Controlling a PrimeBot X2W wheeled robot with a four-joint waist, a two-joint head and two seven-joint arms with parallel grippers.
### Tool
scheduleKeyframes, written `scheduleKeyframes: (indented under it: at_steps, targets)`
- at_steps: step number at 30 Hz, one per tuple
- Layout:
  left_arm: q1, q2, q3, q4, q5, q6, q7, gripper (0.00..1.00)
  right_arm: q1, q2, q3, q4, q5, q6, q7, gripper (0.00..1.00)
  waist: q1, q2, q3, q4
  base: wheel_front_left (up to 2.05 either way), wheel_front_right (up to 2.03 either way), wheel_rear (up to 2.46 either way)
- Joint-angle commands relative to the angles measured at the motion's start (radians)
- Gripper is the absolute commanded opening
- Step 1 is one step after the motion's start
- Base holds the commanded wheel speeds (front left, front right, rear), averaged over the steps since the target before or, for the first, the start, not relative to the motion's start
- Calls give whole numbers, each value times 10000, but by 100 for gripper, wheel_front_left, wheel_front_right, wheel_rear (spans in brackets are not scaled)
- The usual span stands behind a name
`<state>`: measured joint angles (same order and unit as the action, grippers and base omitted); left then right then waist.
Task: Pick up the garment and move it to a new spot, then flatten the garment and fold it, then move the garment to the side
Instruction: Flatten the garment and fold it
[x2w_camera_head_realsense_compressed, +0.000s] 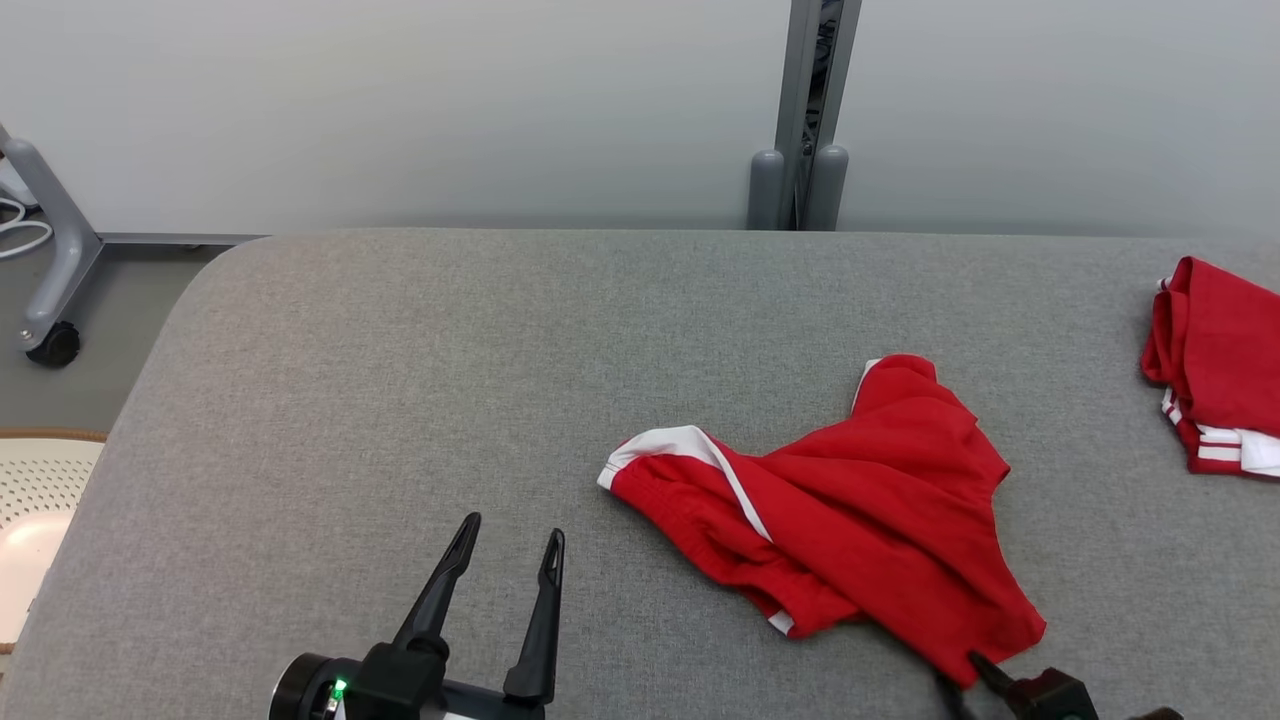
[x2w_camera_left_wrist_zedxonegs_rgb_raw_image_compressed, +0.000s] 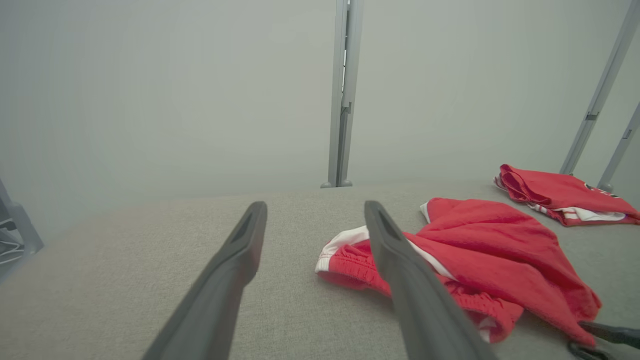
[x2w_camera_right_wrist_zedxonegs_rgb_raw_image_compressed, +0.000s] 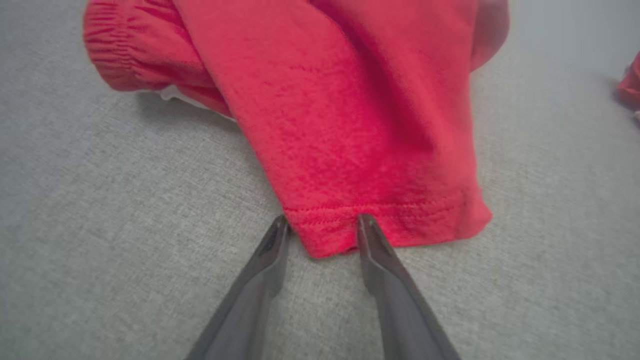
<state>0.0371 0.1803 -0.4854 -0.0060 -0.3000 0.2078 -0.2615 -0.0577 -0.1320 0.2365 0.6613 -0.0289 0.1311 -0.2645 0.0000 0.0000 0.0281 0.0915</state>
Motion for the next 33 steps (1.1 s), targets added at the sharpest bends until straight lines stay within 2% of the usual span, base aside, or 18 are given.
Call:
scheduleKeyframes:
  at_steps: [1, 2, 8, 12, 16, 20, 21, 27, 32, 33]
  targets:
    - [75, -2, 81, 27, 104, -92, -40, 100, -140, -51, -12, 61, -96, -5, 4, 7, 0, 0, 15, 1, 0, 0, 0]
    - [70, -53, 116, 44, 149, -141, -41, 100, -174, -38, 2, 74, -114, -5, 4, 0, 0, 0, 24, -1, 0, 0, 0]
    - [114, -224, 362, 175, 438, -432, -41, 100, -130, -54, 103, -597, -16, -5, 3, 0, 0, 0, 23, -42, 0, 0, 0]
    - [172, -301, 504, 237, 574, -581, -39, 100, 173, -207, 492, -1842, 358, -5, 3, 0, 0, 0, -4, -142, 0, 0, 0]
    - [202, -386, 600, 261, 683, -803, -41, 100, 380, -700, 1046, -3475, 1067, -5, 3, 0, 0, 0, -87, -264, 0, 0, 0]
    - [259, -485, 654, 295, 820, -981, -41, 100, 602, -1167, 733, -4540, 1925, -5, 28, 0, 0, 0, -171, -320, 0, 0, 0]
    - [259, -485, 654, 295, 820, -981, -41, 100, 602, -1167, 733, -4540, 1925, -5, 28, 0, 0, 0, -171, -320, 0, 0, 0]
    - [173, -571, 559, 420, 1025, -1367, -41, 100, 130, -1455, 4, -4573, 4163, -5, 509, 0, 0, 0, -101, -253, 0, 0, 0]
    - [4, -630, 415, 597, 1169, -1645, -41, 100, -1016, -1815, 9, -3536, 5375, -5, 879, 0, 0, 0, 80, -109, 0, 0, 0]
    - [-38, -647, 384, 614, 1192, -1697, -41, 100, -1295, -1824, 32, -3200, 5515, -5, 917, 4, 0, 0, 115, -81, 0, 0, 0]
